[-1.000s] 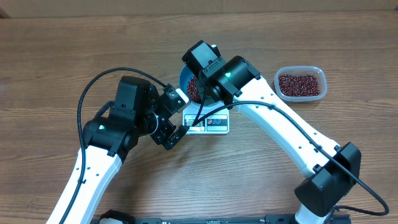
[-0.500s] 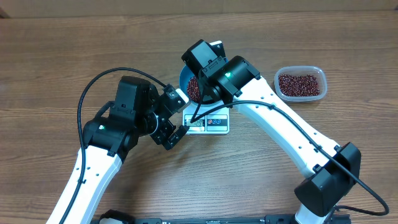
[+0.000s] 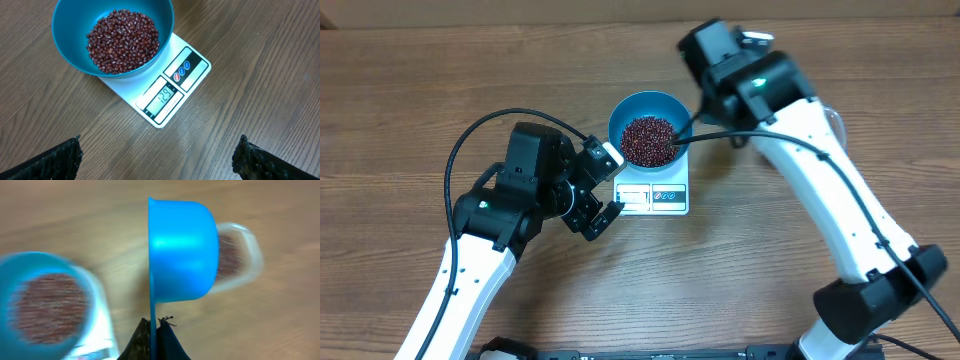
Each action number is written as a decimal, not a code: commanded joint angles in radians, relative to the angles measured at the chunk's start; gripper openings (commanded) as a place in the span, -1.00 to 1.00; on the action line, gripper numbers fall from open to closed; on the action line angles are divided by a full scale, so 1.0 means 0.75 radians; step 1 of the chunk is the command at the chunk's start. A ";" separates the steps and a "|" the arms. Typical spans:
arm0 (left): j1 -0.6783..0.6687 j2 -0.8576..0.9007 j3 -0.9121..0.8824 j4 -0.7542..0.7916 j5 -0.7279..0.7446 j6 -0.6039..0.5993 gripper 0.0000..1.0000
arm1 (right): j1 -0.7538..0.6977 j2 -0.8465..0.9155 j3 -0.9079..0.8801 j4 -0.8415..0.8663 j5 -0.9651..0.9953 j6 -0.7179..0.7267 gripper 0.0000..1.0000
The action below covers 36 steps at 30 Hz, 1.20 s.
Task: Scoop item into bowl and weigh 150g on scale
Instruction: 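Carry the empty blue scoop right over the bean tub with the right gripper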
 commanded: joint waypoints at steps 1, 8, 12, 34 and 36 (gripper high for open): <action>-0.009 -0.003 -0.013 -0.001 -0.005 -0.023 0.99 | -0.060 -0.035 0.032 -0.083 0.178 0.023 -0.93; -0.009 -0.003 -0.013 -0.001 -0.005 -0.023 0.99 | -0.154 -0.035 0.028 -0.255 0.271 0.024 -0.93; -0.009 -0.003 -0.013 -0.001 -0.005 -0.023 0.99 | -0.227 -0.033 -0.025 -0.240 0.270 0.023 -0.93; -0.009 -0.003 -0.013 -0.001 -0.005 -0.023 0.99 | -0.324 -0.020 -0.427 0.249 0.119 -0.159 -0.93; -0.009 -0.003 -0.013 -0.001 -0.005 -0.023 0.99 | -0.324 -0.019 -0.443 0.262 0.119 -0.159 -0.92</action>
